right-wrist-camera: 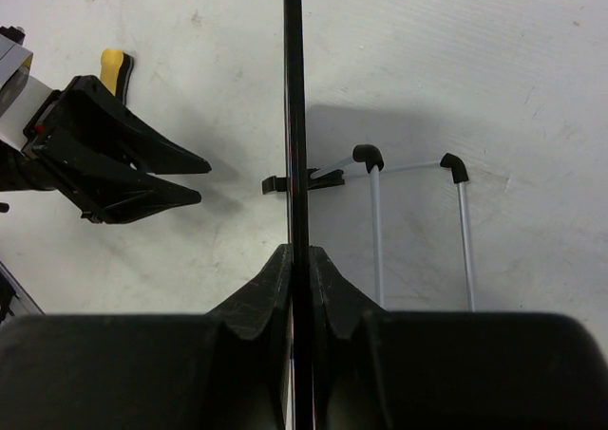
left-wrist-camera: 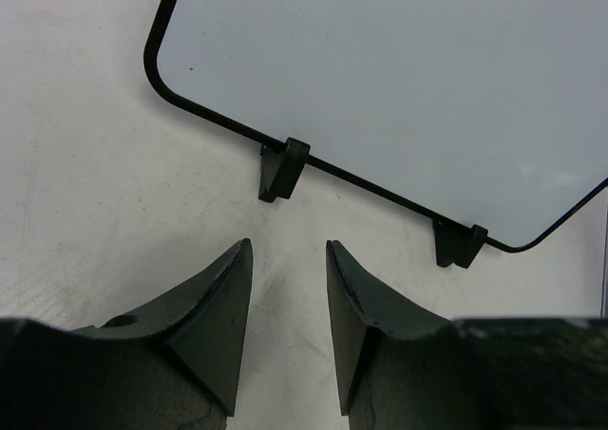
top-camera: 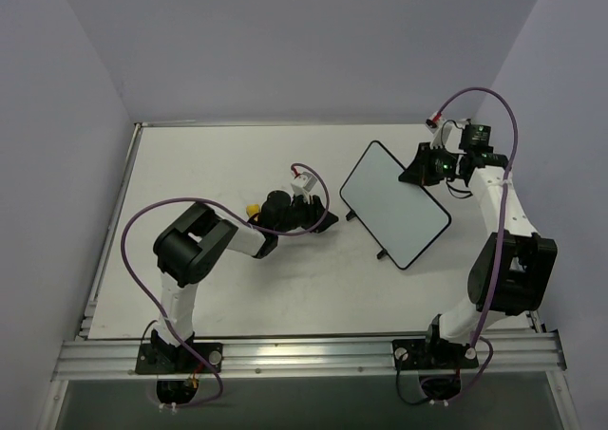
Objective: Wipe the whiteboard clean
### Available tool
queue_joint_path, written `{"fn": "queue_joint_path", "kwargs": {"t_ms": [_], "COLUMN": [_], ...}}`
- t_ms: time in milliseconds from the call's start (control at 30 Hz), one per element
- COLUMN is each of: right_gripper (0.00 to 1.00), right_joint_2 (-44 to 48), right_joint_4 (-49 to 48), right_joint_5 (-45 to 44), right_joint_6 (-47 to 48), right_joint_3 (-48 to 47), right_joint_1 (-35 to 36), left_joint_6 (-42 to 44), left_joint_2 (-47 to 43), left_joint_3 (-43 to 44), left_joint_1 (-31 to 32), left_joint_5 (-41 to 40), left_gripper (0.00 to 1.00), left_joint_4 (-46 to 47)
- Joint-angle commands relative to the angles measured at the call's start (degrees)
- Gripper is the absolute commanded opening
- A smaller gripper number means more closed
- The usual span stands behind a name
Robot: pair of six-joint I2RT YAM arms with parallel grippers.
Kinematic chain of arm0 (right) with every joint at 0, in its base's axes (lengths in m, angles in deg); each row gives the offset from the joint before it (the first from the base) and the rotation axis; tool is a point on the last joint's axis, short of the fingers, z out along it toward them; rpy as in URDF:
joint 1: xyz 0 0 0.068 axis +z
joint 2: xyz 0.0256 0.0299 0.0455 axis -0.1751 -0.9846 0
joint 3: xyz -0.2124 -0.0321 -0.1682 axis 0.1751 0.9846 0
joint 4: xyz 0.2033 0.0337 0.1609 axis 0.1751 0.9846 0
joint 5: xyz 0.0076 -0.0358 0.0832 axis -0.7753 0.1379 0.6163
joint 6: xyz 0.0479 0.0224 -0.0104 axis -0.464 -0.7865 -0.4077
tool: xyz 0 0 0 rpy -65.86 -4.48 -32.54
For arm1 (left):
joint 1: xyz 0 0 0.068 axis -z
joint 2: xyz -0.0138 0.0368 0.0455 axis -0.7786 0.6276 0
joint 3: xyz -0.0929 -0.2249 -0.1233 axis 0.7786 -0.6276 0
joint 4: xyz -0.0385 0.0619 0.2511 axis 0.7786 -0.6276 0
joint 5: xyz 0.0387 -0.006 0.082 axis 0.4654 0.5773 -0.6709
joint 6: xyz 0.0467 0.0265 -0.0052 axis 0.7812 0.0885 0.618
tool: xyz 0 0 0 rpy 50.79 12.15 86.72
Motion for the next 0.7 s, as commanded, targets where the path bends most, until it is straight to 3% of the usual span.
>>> {"fn": "queue_joint_path", "kwargs": {"t_ms": [0,167,433,667], "right_gripper": [0.05,0.22,0.26,0.37], "right_joint_2": [-0.7,0.0,-0.6,0.4], "right_joint_4": [2.6,1.4,1.0,1.5], "right_joint_5": [-4.7,-6.3,-7.4,-11.4], "right_joint_6": [-1.0,-2.9,-4.4,-5.8], "right_joint_3": [-0.3,0.4,0.8,0.7], "right_joint_1": [1.1,1.1,0.9,0.6], "left_joint_6": [0.0,0.1,0.2,0.1], "left_joint_2": [-0.7,-0.6,-0.5,-0.5], "left_joint_3": [0.0,0.0,0.0,-0.1], "left_joint_1": [-0.3,-0.3,-0.3,-0.3], "left_joint_5": [0.6,0.5,0.4,0.4], "left_gripper": [0.45,0.45,0.45,0.45], "left_joint_4": [3.8,3.6,3.5,3.5]}}
